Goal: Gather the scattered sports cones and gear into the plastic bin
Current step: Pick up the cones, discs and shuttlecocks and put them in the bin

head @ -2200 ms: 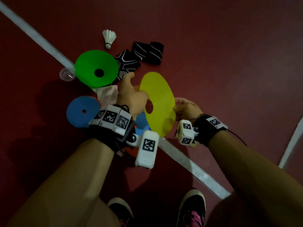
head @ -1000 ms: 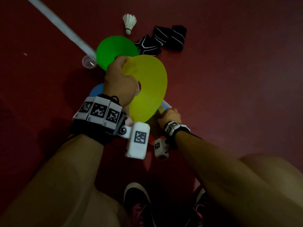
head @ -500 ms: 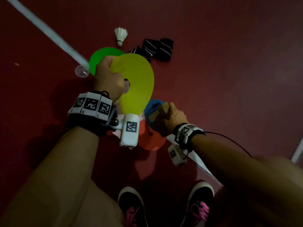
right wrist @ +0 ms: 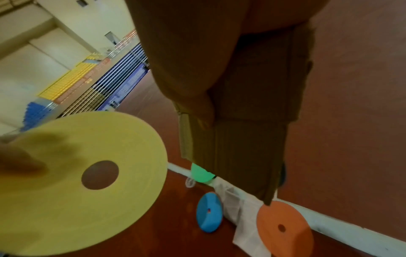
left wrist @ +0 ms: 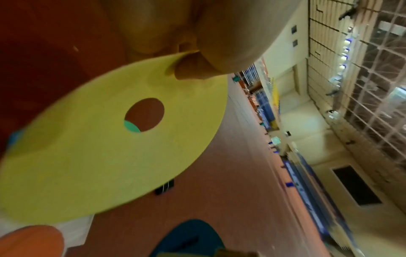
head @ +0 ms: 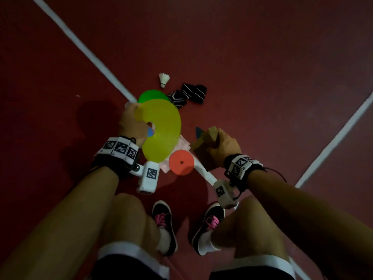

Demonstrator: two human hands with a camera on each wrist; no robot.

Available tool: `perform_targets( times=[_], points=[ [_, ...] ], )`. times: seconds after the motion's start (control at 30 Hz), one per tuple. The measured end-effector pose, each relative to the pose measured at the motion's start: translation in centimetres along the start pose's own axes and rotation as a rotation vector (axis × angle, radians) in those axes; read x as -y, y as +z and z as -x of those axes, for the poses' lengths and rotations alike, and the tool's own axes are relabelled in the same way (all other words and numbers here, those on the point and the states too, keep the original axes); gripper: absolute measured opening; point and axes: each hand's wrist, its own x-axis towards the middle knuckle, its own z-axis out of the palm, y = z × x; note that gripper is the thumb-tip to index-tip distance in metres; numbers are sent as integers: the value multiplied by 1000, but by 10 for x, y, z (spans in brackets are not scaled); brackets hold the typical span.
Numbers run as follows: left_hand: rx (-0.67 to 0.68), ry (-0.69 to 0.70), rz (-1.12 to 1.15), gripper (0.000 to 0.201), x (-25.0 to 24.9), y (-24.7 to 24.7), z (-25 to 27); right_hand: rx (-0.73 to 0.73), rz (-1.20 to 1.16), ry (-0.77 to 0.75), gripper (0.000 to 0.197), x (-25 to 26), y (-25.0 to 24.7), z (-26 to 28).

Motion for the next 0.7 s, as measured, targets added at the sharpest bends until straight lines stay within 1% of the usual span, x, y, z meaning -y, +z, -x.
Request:
perform_targets(
  times=[0.03,0.13,0.2,0.23,0.3,0.33,0.37,0.47,0.5,0.57,0.63,0.7],
  points=[
    [-50,-37,20,39,-16,-29,13,24,-4,-23,35,21,-17,21],
    [-252,-192,124,40,-64,-124,56,88,-11,-102,20,100,-67,92],
    [-347,-290,196,42,-92,-178,91,149,41,-171,26,152,-96,135],
    [-384,-337,228,42,-102,-202,111,178,85,-214,25,176,-107,154],
    [-440,-398,289,41,-119,-242,147,193,141,-328,15,221,-123,188],
    [-453,-424,318,40,-124,-254,161,185,149,-361,14,236,-126,199],
    [-505,-435,358,40,-130,-275,184,184,155,-422,17,260,-129,218],
    [-670,-449,450,37,-132,-323,251,221,168,-545,30,310,-122,268],
    [-717,-455,444,34,-129,-336,275,240,165,-580,31,324,-116,286],
    [-862,-452,471,28,-116,-367,332,281,149,-648,29,348,-97,331],
    [-1019,-473,520,29,-96,-392,383,361,94,-702,39,365,-73,373],
    [-1147,-514,541,29,-66,-412,437,431,76,-780,48,375,-39,419]
  ],
)
